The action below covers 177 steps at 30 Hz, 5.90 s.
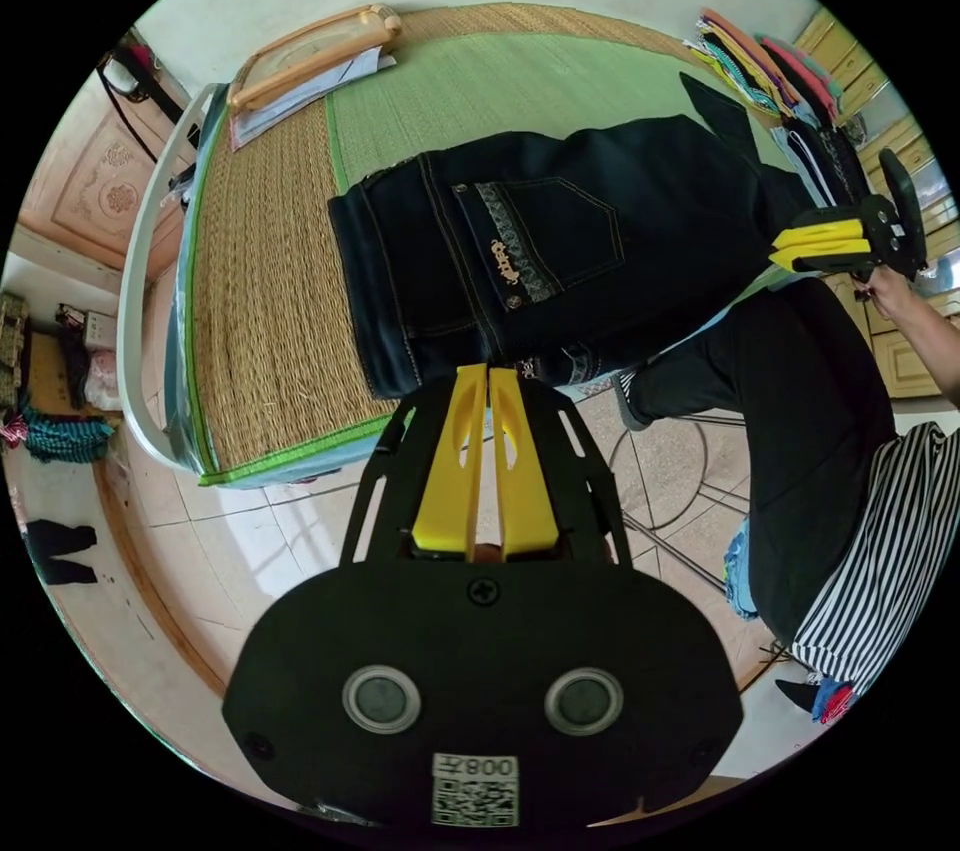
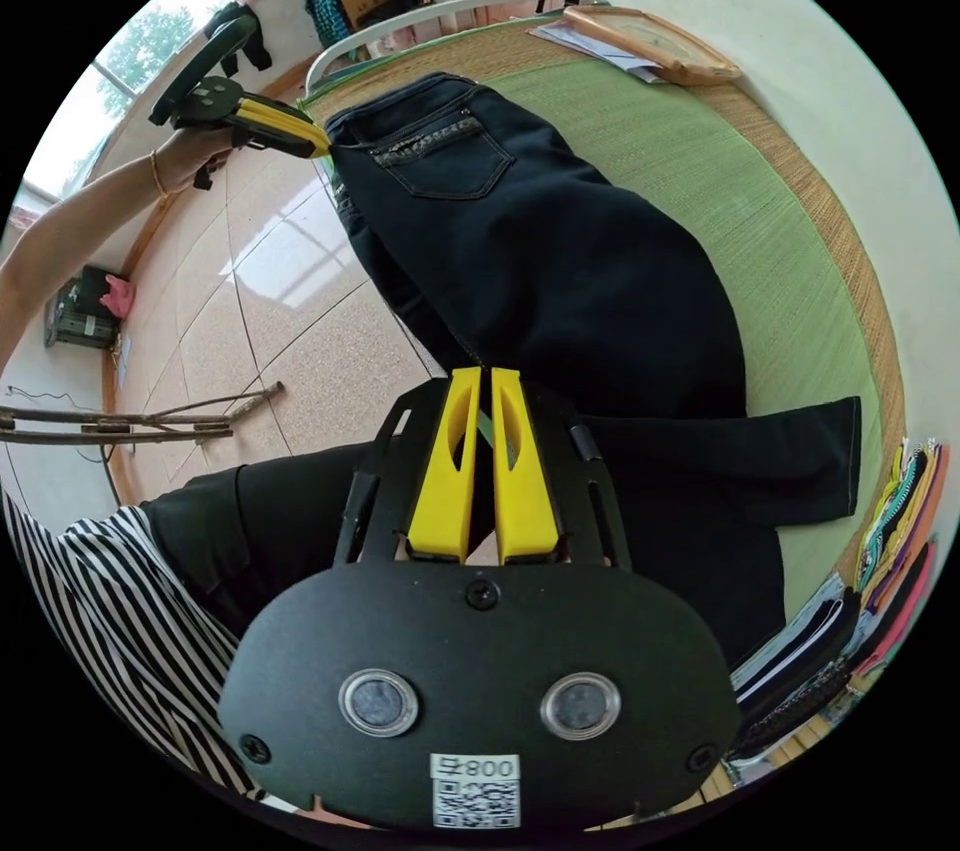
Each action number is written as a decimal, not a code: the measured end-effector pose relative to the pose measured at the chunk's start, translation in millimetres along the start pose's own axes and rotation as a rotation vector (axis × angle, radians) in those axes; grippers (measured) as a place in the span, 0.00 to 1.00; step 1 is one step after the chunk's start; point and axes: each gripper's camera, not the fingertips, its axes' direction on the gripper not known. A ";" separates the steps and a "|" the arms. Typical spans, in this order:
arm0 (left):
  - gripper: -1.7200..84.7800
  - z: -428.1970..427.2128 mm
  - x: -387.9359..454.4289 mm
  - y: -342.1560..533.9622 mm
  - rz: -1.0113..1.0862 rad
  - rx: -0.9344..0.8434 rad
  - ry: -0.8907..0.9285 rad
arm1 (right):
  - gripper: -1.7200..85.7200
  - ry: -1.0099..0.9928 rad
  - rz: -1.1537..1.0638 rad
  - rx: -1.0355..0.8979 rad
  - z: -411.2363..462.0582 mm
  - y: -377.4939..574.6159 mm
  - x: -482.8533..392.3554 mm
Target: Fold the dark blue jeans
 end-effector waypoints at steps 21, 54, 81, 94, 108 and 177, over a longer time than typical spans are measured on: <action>0.02 104.2 3.9 5.5 -0.070 -0.008 0.043 | 0.05 -0.091 0.028 -0.076 80.0 -32.6 -40.5; 0.06 113.8 166.9 -76.8 0.150 0.092 -0.006 | 0.04 -0.251 0.090 0.040 162.3 -24.7 13.9; 0.03 64.1 236.8 -182.7 0.200 -0.049 -0.032 | 0.02 -0.365 0.190 0.102 273.6 7.7 126.5; 0.08 7.8 294.0 -290.3 0.244 0.206 0.466 | 0.02 -0.224 0.649 0.122 354.2 46.1 312.1; 0.11 10.4 357.2 -451.9 0.214 0.062 0.554 | 0.09 -0.110 0.726 0.207 385.6 11.8 427.6; 0.07 -316.9 673.9 -534.9 0.655 -0.177 0.075 | 0.02 -0.500 1.078 0.567 916.8 481.5 287.6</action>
